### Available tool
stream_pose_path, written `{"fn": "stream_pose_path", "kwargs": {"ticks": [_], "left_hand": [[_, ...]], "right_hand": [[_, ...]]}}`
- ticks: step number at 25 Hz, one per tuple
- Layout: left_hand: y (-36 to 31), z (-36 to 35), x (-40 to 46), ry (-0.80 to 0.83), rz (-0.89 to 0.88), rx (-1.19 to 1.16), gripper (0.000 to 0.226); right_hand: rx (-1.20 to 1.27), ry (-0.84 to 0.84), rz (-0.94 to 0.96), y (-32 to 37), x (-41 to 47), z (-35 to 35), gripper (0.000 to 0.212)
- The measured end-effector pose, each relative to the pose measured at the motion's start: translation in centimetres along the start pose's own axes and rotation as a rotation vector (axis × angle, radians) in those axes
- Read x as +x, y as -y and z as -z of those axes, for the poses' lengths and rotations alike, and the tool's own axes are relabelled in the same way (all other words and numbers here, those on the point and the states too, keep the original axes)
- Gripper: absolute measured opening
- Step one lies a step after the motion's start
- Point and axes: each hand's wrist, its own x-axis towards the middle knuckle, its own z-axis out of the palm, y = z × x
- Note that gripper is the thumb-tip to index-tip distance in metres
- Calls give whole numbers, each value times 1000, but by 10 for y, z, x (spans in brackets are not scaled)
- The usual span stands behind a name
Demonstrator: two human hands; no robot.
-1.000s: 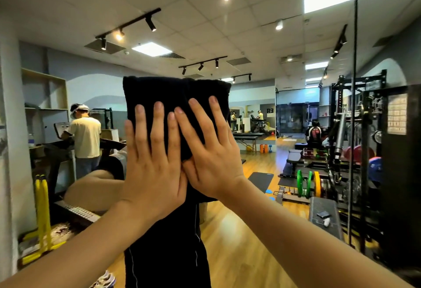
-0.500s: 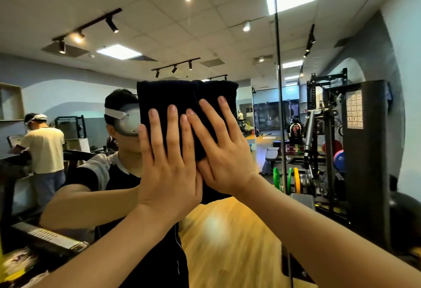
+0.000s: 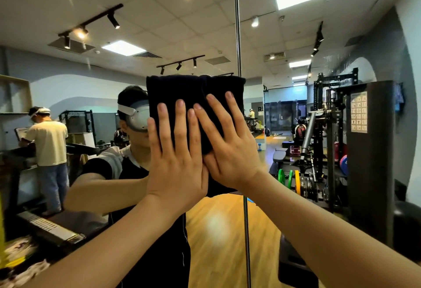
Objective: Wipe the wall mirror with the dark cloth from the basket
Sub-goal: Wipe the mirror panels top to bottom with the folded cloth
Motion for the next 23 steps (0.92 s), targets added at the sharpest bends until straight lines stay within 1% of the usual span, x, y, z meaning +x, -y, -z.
{"fn": "stream_pose_path", "kwargs": {"ticks": [6,12,16,19,23], "left_hand": [[-17,-4,4,21,15,21,81],[-21,-2,-6,12,4,29,78],[-27,-5,-34,43,-5,-1,79],[-36,-8,-71,83,-24,-3,78],[-47,-10,-118,125,-43,46,74]], "right_hand": [[23,-17,7,-15,-8,4,63],[33,-15,-21,-9,-20,2,64],[32,-14,-39,4,-48,0,67],[57,0,-55,20,-85,-4,66],[79,70,-76,43,-129,-6,65]]}}
